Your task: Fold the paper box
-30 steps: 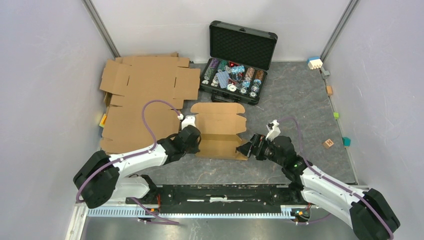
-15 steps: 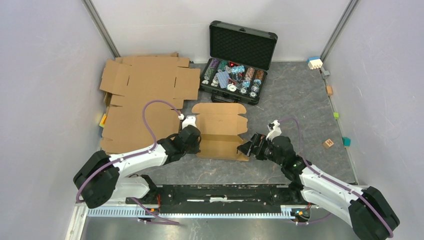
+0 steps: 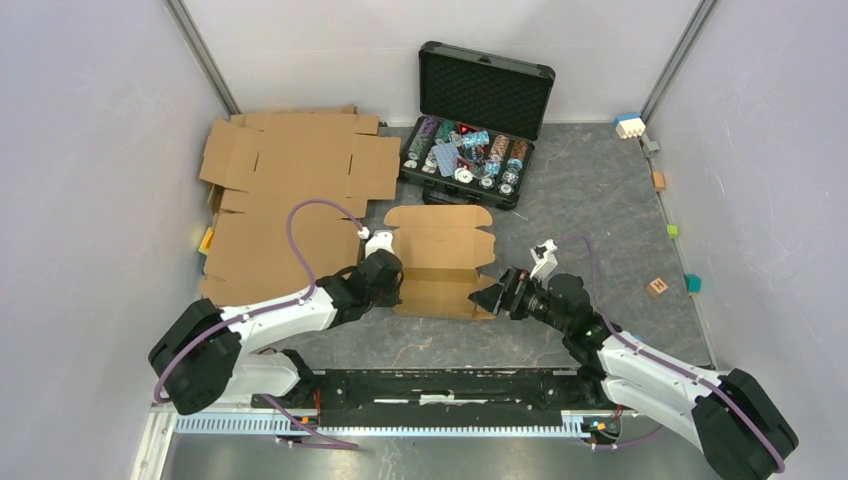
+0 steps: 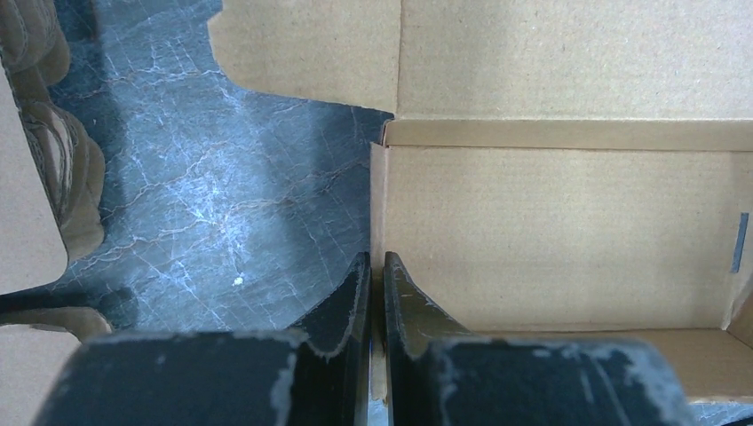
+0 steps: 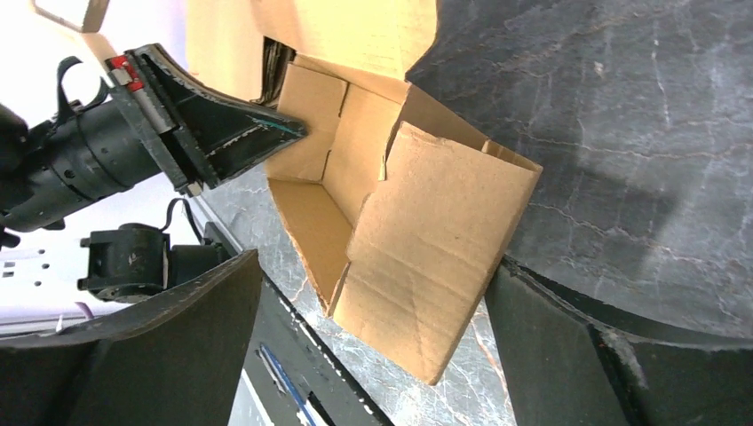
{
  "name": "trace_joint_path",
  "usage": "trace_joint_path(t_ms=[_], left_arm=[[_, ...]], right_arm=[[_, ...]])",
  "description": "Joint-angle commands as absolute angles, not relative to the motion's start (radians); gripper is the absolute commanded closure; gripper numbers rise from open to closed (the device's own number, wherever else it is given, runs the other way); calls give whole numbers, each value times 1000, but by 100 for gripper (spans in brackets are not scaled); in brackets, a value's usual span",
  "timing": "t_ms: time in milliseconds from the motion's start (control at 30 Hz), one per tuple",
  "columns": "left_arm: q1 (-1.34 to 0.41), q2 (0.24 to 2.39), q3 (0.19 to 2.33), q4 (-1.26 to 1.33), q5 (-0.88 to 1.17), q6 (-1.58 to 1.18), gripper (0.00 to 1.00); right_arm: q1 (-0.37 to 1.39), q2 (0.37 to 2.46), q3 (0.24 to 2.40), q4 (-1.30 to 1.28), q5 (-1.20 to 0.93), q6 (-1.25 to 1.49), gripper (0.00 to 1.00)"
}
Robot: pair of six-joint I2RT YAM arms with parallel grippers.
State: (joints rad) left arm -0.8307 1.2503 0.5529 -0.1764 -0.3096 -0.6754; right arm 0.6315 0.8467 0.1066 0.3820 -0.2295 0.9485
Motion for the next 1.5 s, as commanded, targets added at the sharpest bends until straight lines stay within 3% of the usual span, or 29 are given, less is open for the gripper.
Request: trace_joint_path(t_ms=[0,533,800,1033,1267,1333,1400,1467], left_arm=[[-833,1262,580,-164,-315,-657,98],[-907,1302,653,-249,-453,-641,98],[-941,1314,681,-283,-520,-648,98],[-948,1317,682,-304,-555,-653,98],[-951,1315,677,-304,-555,-658,98],[-951,1313,674,-304,-555,-660,98],[-951,1307,673,-304,-558,-660,98],[-951,1303,665,-304,-563,-664,98]], right_arm=[[627,858,110,478,-280,941,5],[627,990,245,228,-128,727,11],[627,1015,236,233,-103,703,28],[627,994,234,229,-114,698,30],[627,941,169,393,-224,772,33],[627,954,182,361,-213,767,25],[627,970,215,271,-170,746,4],[627,981,242,203,-134,725,2]])
